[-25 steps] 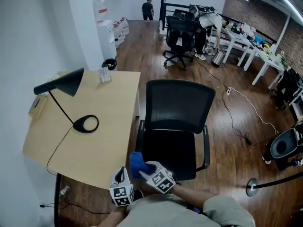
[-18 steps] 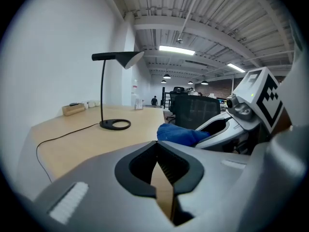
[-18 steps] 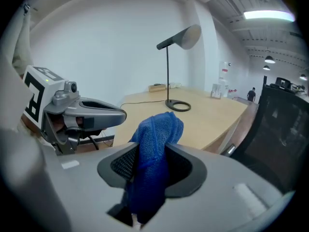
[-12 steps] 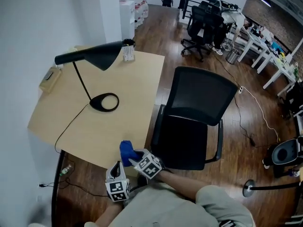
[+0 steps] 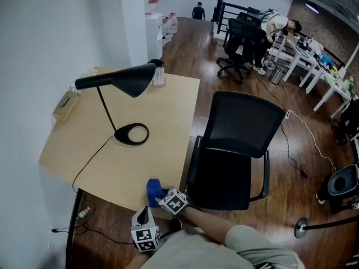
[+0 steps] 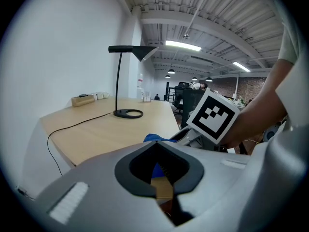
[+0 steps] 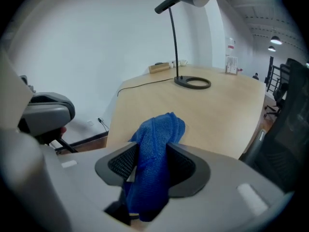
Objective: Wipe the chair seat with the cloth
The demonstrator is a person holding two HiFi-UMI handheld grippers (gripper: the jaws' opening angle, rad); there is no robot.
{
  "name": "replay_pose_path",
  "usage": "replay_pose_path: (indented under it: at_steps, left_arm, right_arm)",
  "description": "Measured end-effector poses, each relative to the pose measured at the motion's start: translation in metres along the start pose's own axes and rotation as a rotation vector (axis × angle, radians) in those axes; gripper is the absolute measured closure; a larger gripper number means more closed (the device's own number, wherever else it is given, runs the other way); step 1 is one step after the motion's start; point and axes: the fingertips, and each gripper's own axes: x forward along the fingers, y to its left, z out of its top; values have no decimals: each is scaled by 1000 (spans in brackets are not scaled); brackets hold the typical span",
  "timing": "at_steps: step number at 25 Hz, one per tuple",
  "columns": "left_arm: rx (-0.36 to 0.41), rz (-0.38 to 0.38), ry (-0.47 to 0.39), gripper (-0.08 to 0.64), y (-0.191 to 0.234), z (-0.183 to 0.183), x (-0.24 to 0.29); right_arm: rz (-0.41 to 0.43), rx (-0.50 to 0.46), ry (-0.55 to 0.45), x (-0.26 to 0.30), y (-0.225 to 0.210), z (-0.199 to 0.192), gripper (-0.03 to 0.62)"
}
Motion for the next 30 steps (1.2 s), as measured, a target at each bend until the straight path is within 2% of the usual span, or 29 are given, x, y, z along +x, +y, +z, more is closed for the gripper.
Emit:
replay_pose_path:
  at_steps: [4, 8, 11, 16, 21, 25, 30]
  left_arm:
    - [9, -37, 1, 555, -11, 1, 7]
    - [29, -103, -11, 555, -32, 8, 15]
    - [55, -180, -10, 555, -52, 6, 21]
    - [109, -302, 6, 555, -92, -1, 36]
    - [134, -398, -9, 555, -144, 10, 34]
    - [177, -469, -28, 555, -209, 18, 23]
    - [247, -567, -52, 555, -302, 18, -9]
  right_arm:
    - [36, 29, -25, -12, -4, -4, 359]
    - [30, 57, -107, -54, -6, -7, 356]
    - [-15, 101, -159, -91, -14, -25, 364]
    - [-160, 255, -262, -152, -42, -63, 439]
    - [-323, 364, -378, -214, -55, -100, 591]
    - [-430, 367, -465, -273, -54, -131, 591]
    - [-586, 259, -495, -354, -39, -180, 591]
